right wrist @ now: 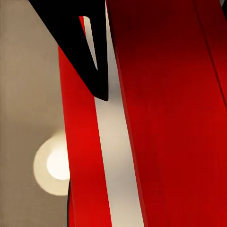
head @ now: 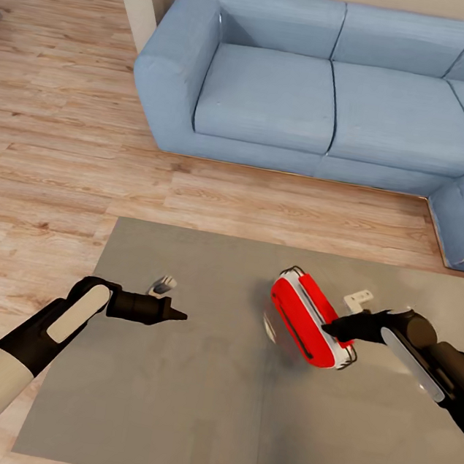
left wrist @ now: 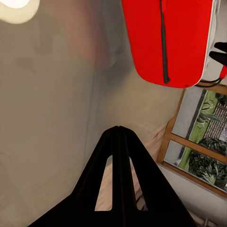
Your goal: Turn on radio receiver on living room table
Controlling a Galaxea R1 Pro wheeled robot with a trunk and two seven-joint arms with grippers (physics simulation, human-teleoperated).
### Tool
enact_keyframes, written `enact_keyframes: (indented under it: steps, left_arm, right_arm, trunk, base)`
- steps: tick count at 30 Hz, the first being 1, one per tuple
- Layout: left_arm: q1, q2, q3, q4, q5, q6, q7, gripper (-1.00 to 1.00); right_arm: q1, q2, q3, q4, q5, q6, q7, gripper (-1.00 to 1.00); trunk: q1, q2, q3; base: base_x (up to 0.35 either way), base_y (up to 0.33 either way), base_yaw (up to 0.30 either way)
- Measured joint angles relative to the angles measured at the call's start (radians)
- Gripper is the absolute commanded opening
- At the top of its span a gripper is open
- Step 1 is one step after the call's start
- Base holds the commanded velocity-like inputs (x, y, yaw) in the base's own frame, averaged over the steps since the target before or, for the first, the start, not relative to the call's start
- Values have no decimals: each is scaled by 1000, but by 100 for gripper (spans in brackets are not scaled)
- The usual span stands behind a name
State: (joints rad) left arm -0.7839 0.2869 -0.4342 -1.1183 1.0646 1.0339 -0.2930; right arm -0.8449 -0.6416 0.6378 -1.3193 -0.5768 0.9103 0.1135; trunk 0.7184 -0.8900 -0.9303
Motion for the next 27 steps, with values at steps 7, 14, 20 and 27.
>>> enact_keyframes:
  steps: [7,14,20,27]
  left_arm:
    - [0,0,0,0,0,0,1,-100]
    - [0,0,0,0,0,0,2,-100]
    - [0,0,0,0,0,0,2,-100]
    - [0,0,0,0,-2,0,1,-100]
  right_arm:
    - [5,2,0,0,2,-5,-7,-100]
    - [36,3,0,-1,8,-79,-33,-100]
    - [48,3,0,-1,5,-95,-58,-100]
    - [66,4,2,-1,7,-98,-63,-100]
  trunk:
    - [0,0,0]
    - [0,0,0]
    - [0,0,0]
    - [0,0,0]
  base:
    - [0,0,0]
    - [0,0,0]
    - [0,0,0]
    - [0,0,0]
